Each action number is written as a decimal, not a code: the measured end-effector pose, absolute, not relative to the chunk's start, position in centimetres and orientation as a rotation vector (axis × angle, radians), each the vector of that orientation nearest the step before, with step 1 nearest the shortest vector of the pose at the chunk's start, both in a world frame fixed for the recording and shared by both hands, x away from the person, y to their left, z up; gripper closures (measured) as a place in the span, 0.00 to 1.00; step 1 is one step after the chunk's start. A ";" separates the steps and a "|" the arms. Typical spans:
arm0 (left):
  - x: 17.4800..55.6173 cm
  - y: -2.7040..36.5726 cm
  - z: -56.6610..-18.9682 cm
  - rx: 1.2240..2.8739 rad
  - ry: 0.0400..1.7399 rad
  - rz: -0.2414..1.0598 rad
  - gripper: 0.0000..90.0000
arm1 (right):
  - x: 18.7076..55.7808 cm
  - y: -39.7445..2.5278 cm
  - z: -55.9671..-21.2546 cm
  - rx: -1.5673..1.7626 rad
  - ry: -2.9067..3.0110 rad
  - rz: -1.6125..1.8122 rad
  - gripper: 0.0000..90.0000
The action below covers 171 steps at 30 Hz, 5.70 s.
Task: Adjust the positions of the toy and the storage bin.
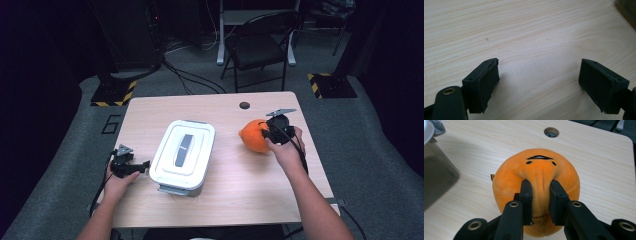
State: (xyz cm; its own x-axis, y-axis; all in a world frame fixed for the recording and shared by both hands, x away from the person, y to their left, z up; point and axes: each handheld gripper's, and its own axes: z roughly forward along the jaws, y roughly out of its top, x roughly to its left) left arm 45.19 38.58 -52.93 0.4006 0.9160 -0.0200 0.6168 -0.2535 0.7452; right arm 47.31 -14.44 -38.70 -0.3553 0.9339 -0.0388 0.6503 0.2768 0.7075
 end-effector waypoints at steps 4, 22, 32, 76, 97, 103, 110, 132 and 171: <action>45.2 38.6 -52.9 1.976 1.306 0.560 0.18 | 46.7 -15.6 -38.5 1.454 2.085 0.826 0.84; 45.2 38.6 -52.9 1.976 1.307 0.562 0.18 | 44.0 -19.0 -38.4 1.569 2.066 0.791 0.83; 45.2 38.6 -52.9 1.975 1.309 0.564 0.18 | 43.3 -20.0 -39.4 1.635 2.042 0.777 0.80; 45.1 38.6 -52.9 1.965 1.316 0.572 0.21 | 43.0 -19.7 -39.9 1.630 2.098 0.764 0.64; 44.4 39.0 -51.3 1.944 1.396 0.509 0.45 | 43.0 -20.3 -38.5 1.646 2.070 0.828 0.63; 44.0 38.7 -49.3 1.920 1.412 0.517 0.49 | 43.3 -20.5 -37.6 1.647 2.070 0.839 0.63; 43.3 38.1 -46.8 1.899 1.421 0.498 0.52 | 43.0 -20.8 -37.5 1.628 2.064 0.854 0.63; 41.5 36.1 -40.0 1.885 1.364 0.496 0.58 | 43.0 -21.3 -37.6 1.603 2.078 0.885 0.62; 42.4 25.3 -35.3 2.075 1.149 0.366 0.63 | 42.7 -20.2 -37.9 1.579 2.108 0.891 0.61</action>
State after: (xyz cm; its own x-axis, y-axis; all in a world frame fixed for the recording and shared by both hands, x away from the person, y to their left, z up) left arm 42.37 25.26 -35.28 0.5613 0.8222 -0.0946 0.6163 -0.3390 0.7108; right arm 42.68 -20.19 -37.86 -0.3112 0.9466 0.0846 0.7202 0.1768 0.6708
